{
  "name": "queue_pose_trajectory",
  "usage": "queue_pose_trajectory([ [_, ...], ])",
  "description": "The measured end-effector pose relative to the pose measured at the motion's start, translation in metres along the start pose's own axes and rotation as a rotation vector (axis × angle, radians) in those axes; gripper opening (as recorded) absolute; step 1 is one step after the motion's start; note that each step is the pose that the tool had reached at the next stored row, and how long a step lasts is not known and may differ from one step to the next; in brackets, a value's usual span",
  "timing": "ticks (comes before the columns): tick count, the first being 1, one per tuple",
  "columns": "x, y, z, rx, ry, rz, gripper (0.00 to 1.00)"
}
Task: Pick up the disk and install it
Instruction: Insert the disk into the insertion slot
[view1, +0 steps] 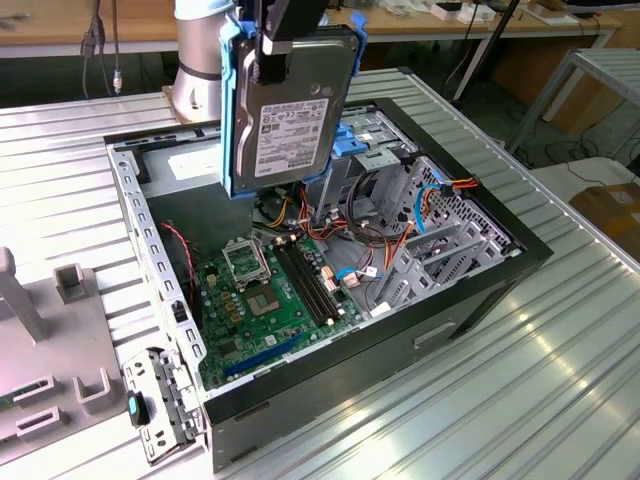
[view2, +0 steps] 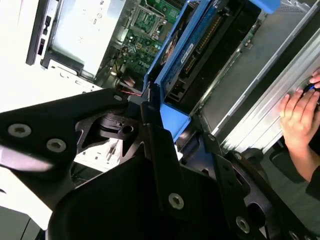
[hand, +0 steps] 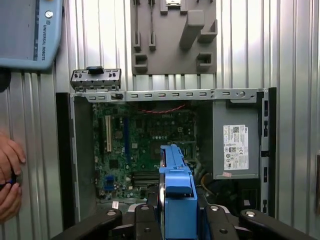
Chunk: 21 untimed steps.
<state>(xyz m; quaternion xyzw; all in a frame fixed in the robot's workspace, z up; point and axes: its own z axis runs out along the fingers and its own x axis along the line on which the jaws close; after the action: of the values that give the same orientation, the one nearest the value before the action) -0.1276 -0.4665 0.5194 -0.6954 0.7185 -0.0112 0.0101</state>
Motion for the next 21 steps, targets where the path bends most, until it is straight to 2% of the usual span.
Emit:
queue_pose_trajectory([
  [1, 0.0003, -0.0040, 0.0003, -0.0001, 0.0002, 0.000, 0.37],
  [3, 0.0013, -0.0268, 0.0020, -0.0001, 0.0001, 0.000, 0.37],
  [4, 0.0017, -0.0324, 0.0023, -0.0001, 0.0001, 0.000, 0.37],
  [8, 0.0029, -0.0451, 0.0033, -0.0001, 0.0001, 0.000, 0.37],
  [10, 0.0054, -0.0478, 0.0035, -0.0001, 0.0001, 0.000, 0.37],
  [12, 0.0123, -0.0496, 0.0037, -0.0001, 0.0001, 0.001, 0.37],
  [19, 0.0207, -0.0547, 0.0040, -0.0001, 0.0002, 0.001, 0.37],
  [21, 0.0276, -0.0585, 0.0042, -0.0001, 0.0002, 0.001, 0.37],
])
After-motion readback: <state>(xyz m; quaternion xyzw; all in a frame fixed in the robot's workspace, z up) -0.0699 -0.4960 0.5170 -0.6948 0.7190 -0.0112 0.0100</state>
